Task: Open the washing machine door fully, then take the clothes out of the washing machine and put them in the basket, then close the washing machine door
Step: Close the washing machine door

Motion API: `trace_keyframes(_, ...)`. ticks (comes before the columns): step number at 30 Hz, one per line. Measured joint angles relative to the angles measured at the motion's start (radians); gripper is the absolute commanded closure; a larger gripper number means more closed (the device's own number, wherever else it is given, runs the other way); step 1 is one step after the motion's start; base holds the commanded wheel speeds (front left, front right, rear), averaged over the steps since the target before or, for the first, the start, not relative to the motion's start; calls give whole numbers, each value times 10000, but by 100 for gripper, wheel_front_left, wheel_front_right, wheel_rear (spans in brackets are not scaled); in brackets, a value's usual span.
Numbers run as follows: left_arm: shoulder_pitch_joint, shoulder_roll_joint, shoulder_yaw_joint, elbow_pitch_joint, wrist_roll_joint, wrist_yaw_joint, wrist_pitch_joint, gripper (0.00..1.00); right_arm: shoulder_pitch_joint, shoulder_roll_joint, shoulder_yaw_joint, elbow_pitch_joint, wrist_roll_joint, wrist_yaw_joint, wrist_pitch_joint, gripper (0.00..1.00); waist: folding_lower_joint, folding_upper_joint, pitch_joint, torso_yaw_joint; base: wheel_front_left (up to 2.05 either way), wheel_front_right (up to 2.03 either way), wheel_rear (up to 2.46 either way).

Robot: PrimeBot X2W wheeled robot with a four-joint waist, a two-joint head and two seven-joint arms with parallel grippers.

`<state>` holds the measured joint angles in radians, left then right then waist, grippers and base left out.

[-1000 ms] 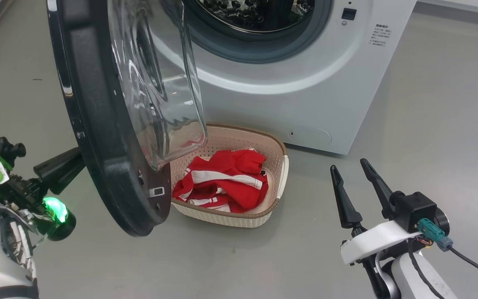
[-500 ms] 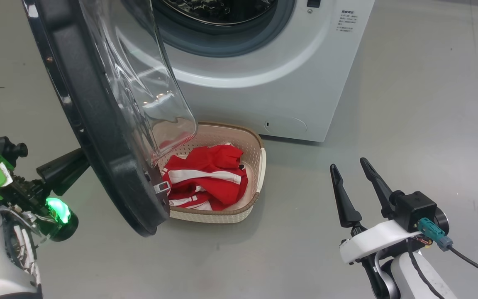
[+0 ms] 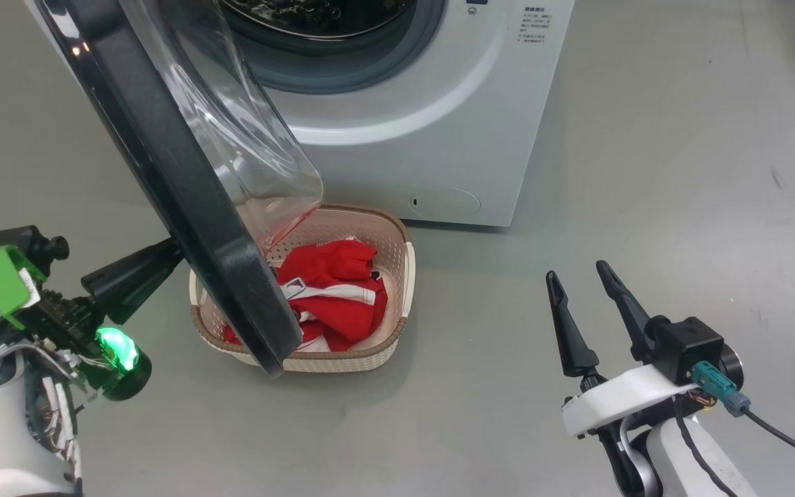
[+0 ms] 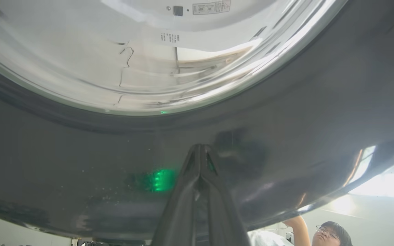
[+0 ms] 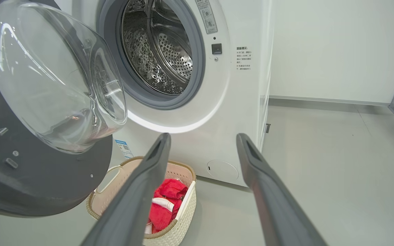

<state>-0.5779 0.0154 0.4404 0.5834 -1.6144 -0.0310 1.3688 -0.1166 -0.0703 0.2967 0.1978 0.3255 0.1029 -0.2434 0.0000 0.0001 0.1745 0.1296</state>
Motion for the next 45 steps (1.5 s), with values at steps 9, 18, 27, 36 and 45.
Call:
trace_keyframes(9, 258, 36, -522, -313, -566, 10, -708, 100, -131, 42, 65, 10, 2, 0, -12, 0, 0, 0, 53, -613, 0, 0, 0)
trace_keyframes(18, 261, 33, -1103, -652, -1062, 58, -1538, 100, -182, 79, 128, 8, 90, -2, -44, 0, 0, 0, 155, -1398, 0, 0, 0)
trace_keyframes(27, 255, 23, -1323, -786, -888, 171, -3365, 100, -186, 98, 151, -38, 161, -17, -44, 0, 0, 0, 389, -2290, 0, 0, 0)
trace_keyframes(36, 71, 63, -1229, -788, -955, 261, -5005, 100, -250, 138, 159, -270, 309, -90, -58, 0, 0, 0, 727, -3185, 0, 0, 0)
trace_keyframes(45, -514, 56, -1348, -786, -926, 412, -6711, 100, -392, 165, 159, -466, 431, -100, -58, 0, 0, 0, 1098, -4026, 0, 0, 0)
